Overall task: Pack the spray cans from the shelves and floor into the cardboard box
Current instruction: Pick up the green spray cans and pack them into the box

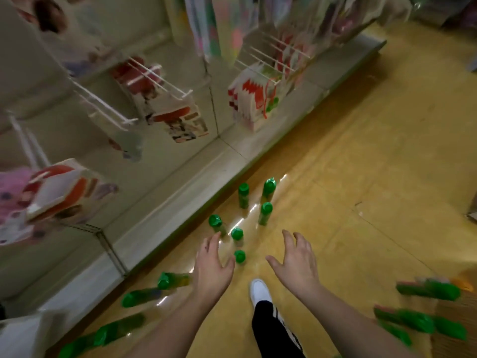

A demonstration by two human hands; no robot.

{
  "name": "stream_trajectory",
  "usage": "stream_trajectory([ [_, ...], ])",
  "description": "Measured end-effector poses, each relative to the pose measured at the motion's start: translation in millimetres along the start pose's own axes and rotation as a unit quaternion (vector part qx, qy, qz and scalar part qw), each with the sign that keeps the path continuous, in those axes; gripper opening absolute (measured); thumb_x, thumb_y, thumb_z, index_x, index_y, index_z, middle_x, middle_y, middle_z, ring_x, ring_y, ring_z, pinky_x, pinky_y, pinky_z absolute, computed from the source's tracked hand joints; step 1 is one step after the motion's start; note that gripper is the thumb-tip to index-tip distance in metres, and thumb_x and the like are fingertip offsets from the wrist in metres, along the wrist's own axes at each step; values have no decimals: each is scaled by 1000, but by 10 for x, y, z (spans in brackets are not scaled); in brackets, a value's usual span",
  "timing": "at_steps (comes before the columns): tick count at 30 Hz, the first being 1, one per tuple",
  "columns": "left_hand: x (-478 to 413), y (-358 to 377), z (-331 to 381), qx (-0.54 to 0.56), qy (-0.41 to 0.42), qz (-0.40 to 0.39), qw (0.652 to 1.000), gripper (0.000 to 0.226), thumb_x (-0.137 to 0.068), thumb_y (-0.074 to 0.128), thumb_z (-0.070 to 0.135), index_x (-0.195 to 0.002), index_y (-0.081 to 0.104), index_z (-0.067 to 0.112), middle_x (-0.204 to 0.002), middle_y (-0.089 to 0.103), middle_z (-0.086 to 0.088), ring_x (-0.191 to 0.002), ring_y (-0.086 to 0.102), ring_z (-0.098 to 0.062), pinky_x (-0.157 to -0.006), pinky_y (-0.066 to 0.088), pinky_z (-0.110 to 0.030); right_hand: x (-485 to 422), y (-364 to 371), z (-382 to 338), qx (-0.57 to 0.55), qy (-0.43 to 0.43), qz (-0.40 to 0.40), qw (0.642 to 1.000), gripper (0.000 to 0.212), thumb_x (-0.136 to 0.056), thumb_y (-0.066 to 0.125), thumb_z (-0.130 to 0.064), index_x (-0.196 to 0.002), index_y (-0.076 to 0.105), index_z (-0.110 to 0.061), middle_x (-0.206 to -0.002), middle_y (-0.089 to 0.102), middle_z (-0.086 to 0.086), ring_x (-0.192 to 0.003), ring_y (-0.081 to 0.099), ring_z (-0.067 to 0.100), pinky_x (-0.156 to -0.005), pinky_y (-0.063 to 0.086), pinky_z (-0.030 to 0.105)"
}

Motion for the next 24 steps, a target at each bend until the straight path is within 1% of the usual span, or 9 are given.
stream_trajectory([
  [4, -604, 526, -112, -25, -54, -26, 998, 74, -91, 67, 34, -155, 32, 23, -159, 32, -8, -144, 33, -25, -115, 29, -35, -746, 316, 210, 22, -35, -57, 998, 78, -94, 55, -57, -157, 23, -22, -158, 28, 14, -142, 30, 30, -114, 32, 40],
  [8, -1165, 1038, -603, -17, -118, -31, 992, 73, -90, 69, 32, -153, 34, 25, -155, 37, -10, -136, 43, -29, -112, 37, -40, -1419, 983, 351, 23, -76, -105, 991, 79, -94, 59, -52, -156, 23, -19, -156, 31, 13, -141, 32, 30, -113, 33, 39],
  [11, -1584, 1428, -1174, -15, -162, -20, 986, 76, -87, 73, 32, -153, 35, 27, -151, 41, -8, -129, 50, -29, -109, 43, -41, -1850, 1724, 477, 39, -117, -144, 982, 81, -92, 62, -47, -156, 22, -19, -154, 32, 11, -139, 34, 30, -112, 35, 38],
  [14, -2032, 1809, -1827, -9, -208, 4, 978, 85, -79, 81, 30, -152, 36, 28, -150, 44, -8, -129, 51, -28, -103, 48, -43, -2173, 2605, 649, 40, -156, -197, 967, 84, -89, 65, -38, -157, 20, -20, -153, 34, 6, -138, 35, 27, -111, 36, 36],
  [17, -2500, 2208, -2443, 5, -212, 23, 977, 99, -71, 89, 29, -153, 34, 25, -152, 44, -7, -132, 49, -29, -105, 46, -49, -2437, 3453, 836, 1, -159, -229, 960, 91, -84, 71, -39, -158, 20, -21, -155, 34, 2, -141, 32, 24, -113, 34, 34],
  [18, -2661, 2350, -2612, 21, -207, 27, 978, 103, -68, 91, 29, -153, 32, 25, -154, 43, -5, -133, 47, -28, -107, 45, -51, -2517, 3702, 894, -26, -152, -227, 962, 94, -81, 73, -41, -157, 23, -20, -154, 35, 1, -142, 32, 23, -114, 34, 33],
  [20, -2945, 2597, -2909, 59, -189, 37, 979, 114, -62, 95, 33, -155, 28, 27, -155, 41, -1, -136, 45, -26, -108, 45, -52, -2631, 4119, 961, -91, -146, -196, 965, 95, -73, 76, -41, -154, 32, -18, -151, 43, 1, -139, 38, 22, -113, 33, 27],
  [23, -3253, 2852, -3167, 135, -186, 84, 970, 127, -53, 98, 38, -156, 24, 29, -155, 41, 2, -140, 42, -23, -112, 41, -49, -2727, 4511, 962, -205, -145, -118, 961, 85, -63, 83, -29, -141, 50, -19, -135, 58, 0, -126, 51, 15, -105, 30, 9],
  [24, -3344, 2921, -3180, 169, -183, 94, 964, 130, -52, 98, 36, -156, 21, 31, -155, 41, 3, -141, 40, -22, -114, 40, -46, -2744, 4566, 935, -226, -149, -95, 958, 80, -63, 83, -27, -137, 53, -19, -132, 60, -1, -123, 53, 13, -104, 32, 7],
])
Point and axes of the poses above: each hand's wrist, its own x-axis away from the middle knuckle, its own y-axis out of the palm, z = x × y, the point moved 5 cm from there along -x, towards the middle knuckle
